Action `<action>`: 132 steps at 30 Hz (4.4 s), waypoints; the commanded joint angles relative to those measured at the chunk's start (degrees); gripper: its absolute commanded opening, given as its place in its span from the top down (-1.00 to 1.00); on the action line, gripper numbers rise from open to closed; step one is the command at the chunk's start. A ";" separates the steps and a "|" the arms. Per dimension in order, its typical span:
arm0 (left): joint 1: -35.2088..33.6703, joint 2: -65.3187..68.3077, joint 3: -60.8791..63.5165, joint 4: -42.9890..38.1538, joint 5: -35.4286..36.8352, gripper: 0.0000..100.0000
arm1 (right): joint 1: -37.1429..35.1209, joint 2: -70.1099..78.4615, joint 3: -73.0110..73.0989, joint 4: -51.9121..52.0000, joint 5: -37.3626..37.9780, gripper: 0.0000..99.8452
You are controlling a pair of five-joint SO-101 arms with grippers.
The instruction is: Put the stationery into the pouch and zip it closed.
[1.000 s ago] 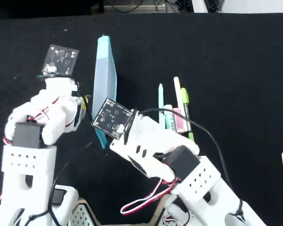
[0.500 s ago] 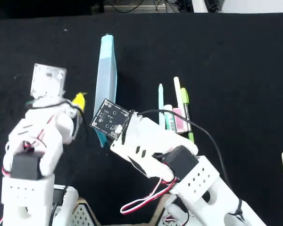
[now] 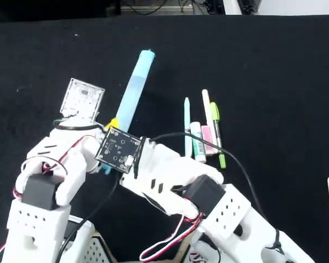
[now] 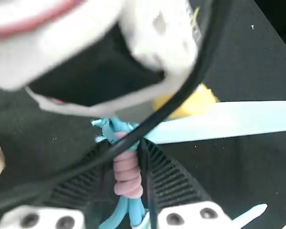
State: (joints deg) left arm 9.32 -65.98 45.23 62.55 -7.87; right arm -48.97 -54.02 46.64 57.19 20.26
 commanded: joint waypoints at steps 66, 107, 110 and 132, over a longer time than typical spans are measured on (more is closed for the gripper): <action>-6.11 -29.27 20.35 2.11 -5.10 0.60 | 11.43 -1.19 14.55 -16.62 -11.08 0.98; -2.68 -29.27 33.63 -7.91 -5.01 0.59 | 11.25 -1.19 19.03 -23.38 -11.16 0.98; -3.38 -29.27 35.47 -11.34 -5.01 0.59 | 11.25 -1.19 19.30 -23.38 -11.16 0.98; -2.95 -29.27 42.86 -21.19 -4.48 0.77 | 11.52 -1.19 20.88 -23.38 -11.16 0.98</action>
State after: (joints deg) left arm 6.95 -94.64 88.66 42.59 -12.53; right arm -38.33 -54.02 67.82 35.30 9.63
